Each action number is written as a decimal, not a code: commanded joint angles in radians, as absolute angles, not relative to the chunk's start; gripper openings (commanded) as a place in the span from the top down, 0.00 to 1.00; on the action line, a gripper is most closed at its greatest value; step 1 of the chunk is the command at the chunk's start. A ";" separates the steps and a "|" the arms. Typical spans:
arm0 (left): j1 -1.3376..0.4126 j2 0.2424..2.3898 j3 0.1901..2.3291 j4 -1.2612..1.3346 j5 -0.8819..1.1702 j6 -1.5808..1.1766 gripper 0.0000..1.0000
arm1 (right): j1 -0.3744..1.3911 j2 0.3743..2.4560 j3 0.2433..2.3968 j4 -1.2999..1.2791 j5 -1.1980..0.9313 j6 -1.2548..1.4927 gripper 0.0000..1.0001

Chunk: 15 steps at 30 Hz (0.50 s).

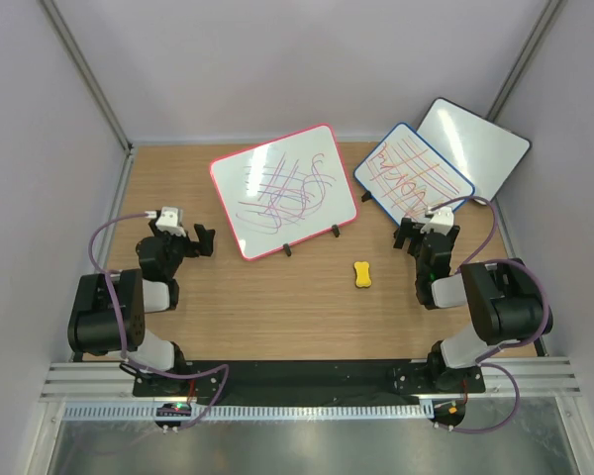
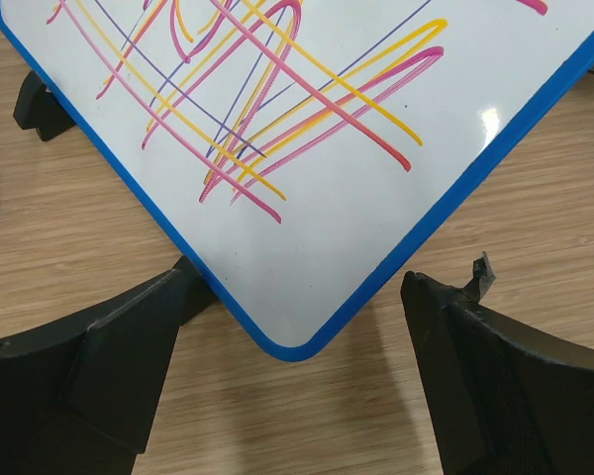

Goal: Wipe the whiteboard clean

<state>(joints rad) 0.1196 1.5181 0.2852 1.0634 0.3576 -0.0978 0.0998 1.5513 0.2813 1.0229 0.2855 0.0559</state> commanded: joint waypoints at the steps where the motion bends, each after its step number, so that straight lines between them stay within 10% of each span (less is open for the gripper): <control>1: 0.118 1.506 0.285 1.089 0.339 -0.098 0.00 | 0.097 1.539 0.290 1.060 0.302 0.064 0.00; 11: 0.123 1.490 0.281 1.085 0.357 -0.092 0.00 | 0.095 1.209 0.468 0.435 0.261 0.189 0.00; 15: 0.124 1.479 0.264 1.107 0.353 -0.098 0.00 | 0.095 1.077 0.532 0.248 0.164 0.277 0.16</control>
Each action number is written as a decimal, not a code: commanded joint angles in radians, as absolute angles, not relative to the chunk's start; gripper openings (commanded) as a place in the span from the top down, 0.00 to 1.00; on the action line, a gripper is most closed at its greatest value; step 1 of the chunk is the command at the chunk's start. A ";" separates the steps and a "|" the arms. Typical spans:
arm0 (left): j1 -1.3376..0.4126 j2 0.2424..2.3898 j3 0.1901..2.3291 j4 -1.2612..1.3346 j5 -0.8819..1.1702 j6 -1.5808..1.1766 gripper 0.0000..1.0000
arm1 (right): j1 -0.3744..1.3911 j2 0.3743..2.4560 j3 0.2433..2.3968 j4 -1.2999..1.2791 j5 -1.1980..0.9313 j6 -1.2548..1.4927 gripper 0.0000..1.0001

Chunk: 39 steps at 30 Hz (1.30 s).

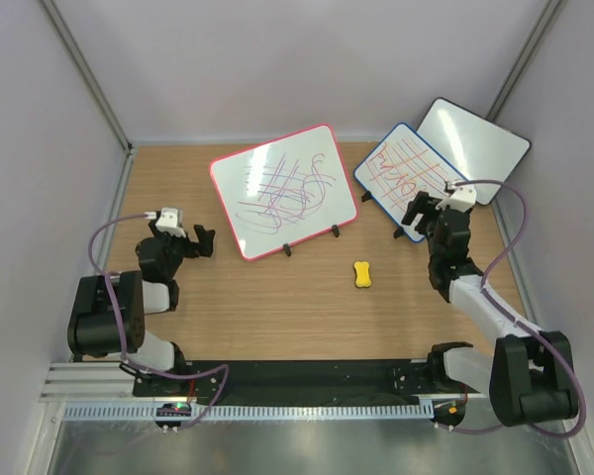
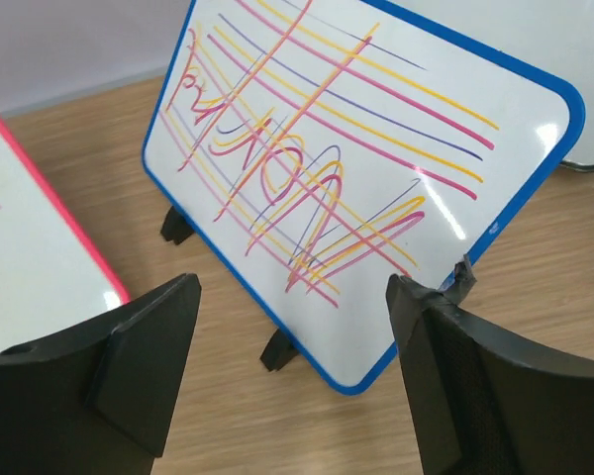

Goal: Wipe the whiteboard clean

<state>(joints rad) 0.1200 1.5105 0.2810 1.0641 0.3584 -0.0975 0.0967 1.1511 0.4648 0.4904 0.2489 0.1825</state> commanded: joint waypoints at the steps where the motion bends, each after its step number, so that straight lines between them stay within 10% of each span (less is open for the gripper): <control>1: 0.126 1.477 0.259 1.123 0.348 -0.100 0.00 | 0.097 1.071 0.592 0.183 0.155 0.288 0.19; 17: 0.189 1.169 0.540 0.302 0.805 -0.120 0.05 | 0.478 1.218 0.839 -0.515 0.183 0.413 0.15; 27: 0.164 1.488 0.790 0.278 0.906 -0.228 0.22 | 0.531 1.460 0.910 -0.526 0.112 0.410 0.14; 39: 0.149 1.647 0.847 0.486 0.971 -0.357 0.26 | 0.532 1.554 0.890 -0.460 0.067 0.393 0.35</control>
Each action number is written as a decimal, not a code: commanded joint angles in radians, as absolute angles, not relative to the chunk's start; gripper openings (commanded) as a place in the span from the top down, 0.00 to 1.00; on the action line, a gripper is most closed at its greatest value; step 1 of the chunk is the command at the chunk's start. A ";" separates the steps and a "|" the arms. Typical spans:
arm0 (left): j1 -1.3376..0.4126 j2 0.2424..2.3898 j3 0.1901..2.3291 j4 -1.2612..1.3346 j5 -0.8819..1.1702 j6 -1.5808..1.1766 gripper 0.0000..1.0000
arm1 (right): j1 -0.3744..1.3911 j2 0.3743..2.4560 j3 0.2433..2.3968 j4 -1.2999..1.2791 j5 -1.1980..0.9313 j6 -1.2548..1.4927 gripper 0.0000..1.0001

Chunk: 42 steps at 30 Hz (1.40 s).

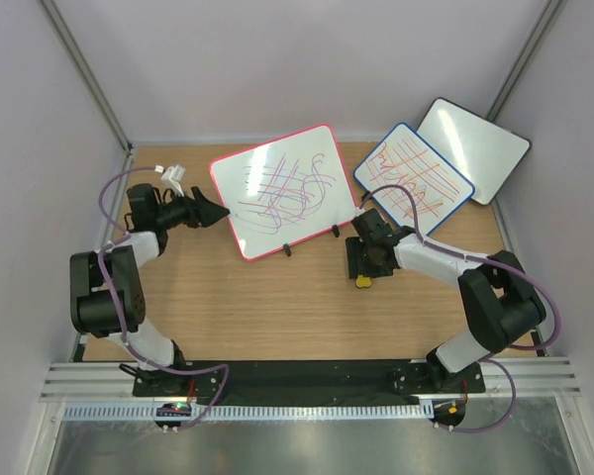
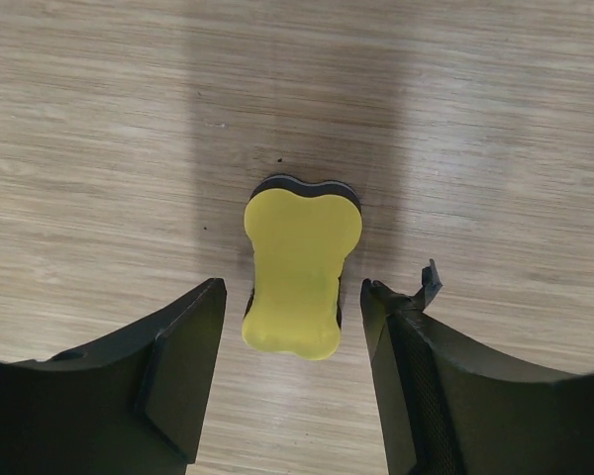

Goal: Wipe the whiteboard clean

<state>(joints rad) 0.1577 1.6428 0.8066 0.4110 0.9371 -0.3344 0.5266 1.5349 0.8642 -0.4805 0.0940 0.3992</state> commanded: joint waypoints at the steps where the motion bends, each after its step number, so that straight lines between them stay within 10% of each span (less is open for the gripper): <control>1: 0.150 1.651 0.850 0.498 0.969 -0.365 0.26 | 0.532 1.562 0.890 -0.457 0.066 0.394 0.36; 42: 0.121 1.695 0.870 0.555 0.950 -0.402 0.32 | 0.508 1.591 0.916 -0.479 0.109 0.388 0.46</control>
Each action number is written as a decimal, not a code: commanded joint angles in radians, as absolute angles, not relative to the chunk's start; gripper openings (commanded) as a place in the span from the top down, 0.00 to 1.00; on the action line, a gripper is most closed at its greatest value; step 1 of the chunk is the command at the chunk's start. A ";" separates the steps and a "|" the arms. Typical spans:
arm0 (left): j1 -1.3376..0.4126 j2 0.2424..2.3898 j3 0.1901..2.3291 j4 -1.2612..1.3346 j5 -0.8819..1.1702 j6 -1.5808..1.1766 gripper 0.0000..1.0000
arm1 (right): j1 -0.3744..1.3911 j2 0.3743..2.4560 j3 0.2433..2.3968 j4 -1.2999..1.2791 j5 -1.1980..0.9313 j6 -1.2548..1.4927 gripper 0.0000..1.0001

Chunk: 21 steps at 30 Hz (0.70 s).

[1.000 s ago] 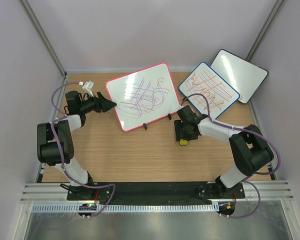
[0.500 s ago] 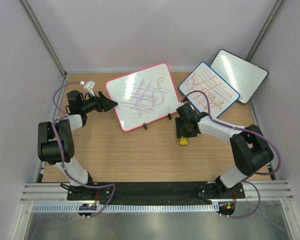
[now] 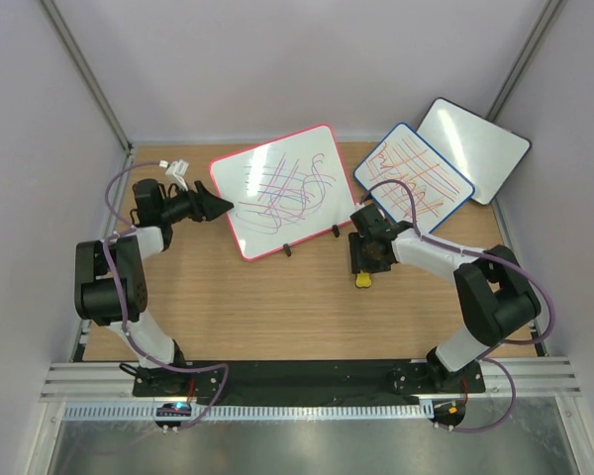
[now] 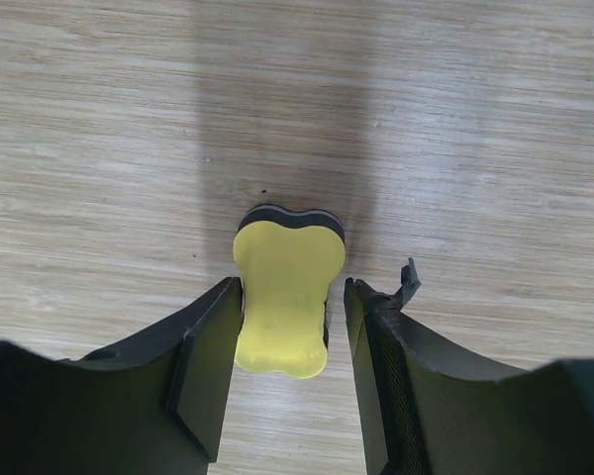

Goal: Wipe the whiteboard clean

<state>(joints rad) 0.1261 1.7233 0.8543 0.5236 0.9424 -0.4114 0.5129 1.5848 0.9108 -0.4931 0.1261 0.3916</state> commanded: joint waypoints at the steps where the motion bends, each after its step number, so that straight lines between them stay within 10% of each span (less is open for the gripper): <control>1: 0.121 1.692 0.870 0.555 0.950 -0.400 0.32 | 0.505 1.591 0.917 -0.477 0.106 0.388 0.46; 21: 0.123 1.698 0.879 0.509 0.931 -0.324 0.33 | 0.502 1.594 0.910 -0.445 0.060 0.361 0.99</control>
<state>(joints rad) 0.1261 1.7233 0.8543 0.5171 0.9421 -0.3737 0.5064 1.5932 0.9104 -0.4706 0.0845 0.3904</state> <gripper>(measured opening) 0.674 0.397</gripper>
